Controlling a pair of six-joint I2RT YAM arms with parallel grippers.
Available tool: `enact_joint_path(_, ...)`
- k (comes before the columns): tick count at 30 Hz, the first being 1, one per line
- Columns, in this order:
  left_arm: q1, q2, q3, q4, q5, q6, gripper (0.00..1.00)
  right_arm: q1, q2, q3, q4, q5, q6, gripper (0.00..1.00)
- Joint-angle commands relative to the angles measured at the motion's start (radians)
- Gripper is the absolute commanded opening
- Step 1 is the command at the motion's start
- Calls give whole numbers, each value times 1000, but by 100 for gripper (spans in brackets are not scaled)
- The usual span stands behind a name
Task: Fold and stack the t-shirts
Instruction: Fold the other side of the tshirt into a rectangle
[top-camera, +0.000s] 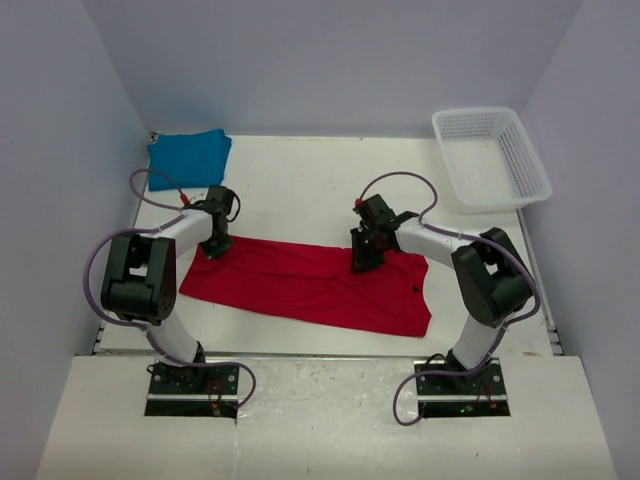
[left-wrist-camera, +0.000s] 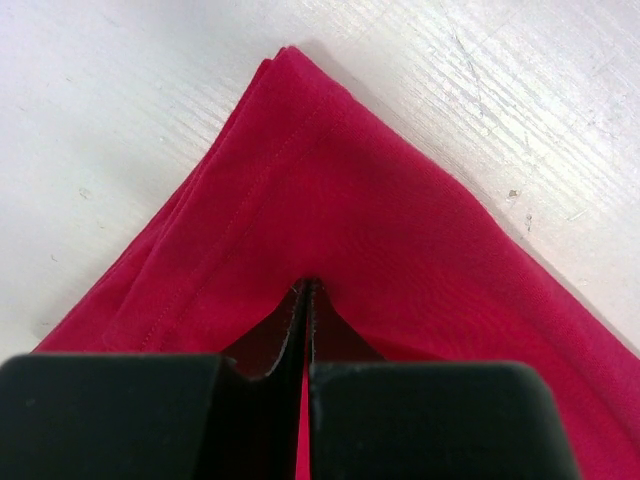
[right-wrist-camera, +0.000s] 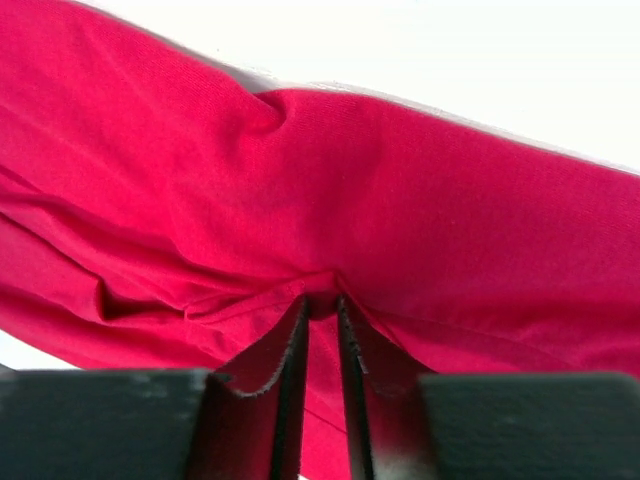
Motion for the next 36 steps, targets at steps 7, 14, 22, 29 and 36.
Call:
enact_joint_path(7,-1,35,-10,47,-3,8,0,15,2,23,19,-7,-19,0)
enact_joint_path(14,-4,64,-16,56,-11,3,0,47,-58,24,-18,41,-33,0)
enact_joint_path(22,-4,100,-21,70,-19,2,0,116,-162,29,-79,81,-18,0)
enact_joint_path(29,-4,120,-28,78,-26,5,0,262,-236,-41,-101,119,60,0)
enact_joint_path(36,-4,134,-25,85,-30,17,0,617,-330,-200,-47,252,339,39)
